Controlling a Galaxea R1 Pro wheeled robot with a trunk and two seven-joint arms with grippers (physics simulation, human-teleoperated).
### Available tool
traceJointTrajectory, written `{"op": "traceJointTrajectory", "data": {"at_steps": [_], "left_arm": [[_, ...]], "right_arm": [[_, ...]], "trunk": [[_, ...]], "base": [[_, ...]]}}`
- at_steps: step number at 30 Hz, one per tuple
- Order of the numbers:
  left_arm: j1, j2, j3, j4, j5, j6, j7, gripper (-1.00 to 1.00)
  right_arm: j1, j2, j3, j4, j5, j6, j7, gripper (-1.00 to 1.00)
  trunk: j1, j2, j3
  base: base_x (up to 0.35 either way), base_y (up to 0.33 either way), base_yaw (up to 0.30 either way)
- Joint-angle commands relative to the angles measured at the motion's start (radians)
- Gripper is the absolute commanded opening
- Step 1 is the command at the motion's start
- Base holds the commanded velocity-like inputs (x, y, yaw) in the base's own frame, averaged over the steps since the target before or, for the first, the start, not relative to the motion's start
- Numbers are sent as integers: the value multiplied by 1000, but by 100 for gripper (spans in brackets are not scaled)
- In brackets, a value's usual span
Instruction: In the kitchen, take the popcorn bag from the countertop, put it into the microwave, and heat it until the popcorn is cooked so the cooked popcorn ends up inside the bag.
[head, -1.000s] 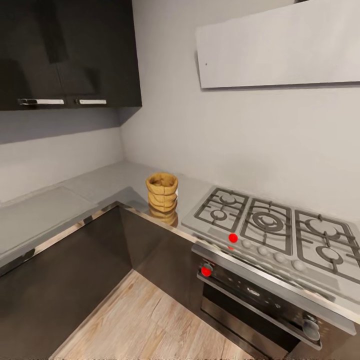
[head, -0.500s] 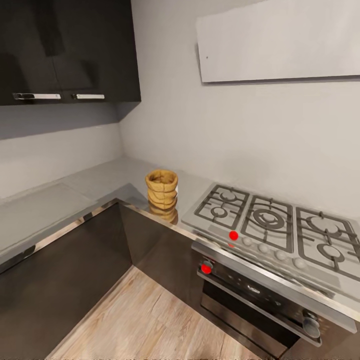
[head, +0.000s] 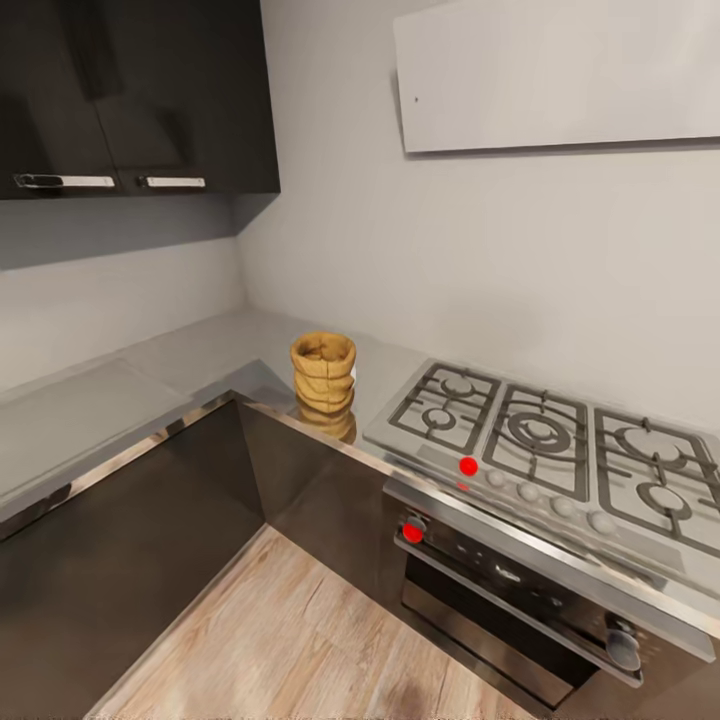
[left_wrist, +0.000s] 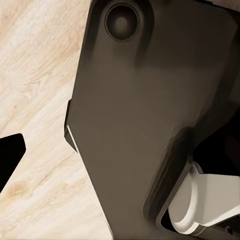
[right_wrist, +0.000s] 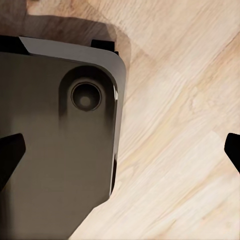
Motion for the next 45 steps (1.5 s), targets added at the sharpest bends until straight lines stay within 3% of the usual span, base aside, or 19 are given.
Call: {"op": "traceJointTrajectory", "data": {"at_steps": [1,20,39,45], "left_arm": [[0,0,0,-1,3,-2,3,100],[0,0,0,-1,3,-3,3,100],[0,0,0,-1,3,-3,3,100],[0,0,-1,0,2,-2,2,100]], "right_arm": [[-1,-1,-8,3,8,-4,1,100],[-1,-1,-8,3,8,-6,1,100],[-1,4,-7,3,17,-7,0,100],[-1,8,-12,-42,16,-4,9,100]], "trunk": [[0,-1,-3],[0,-1,-32],[0,-1,-34],[0,-1,-34]], "base": [[0,0,0],[0,0,6],[0,0,99],[0,0,0]]}}
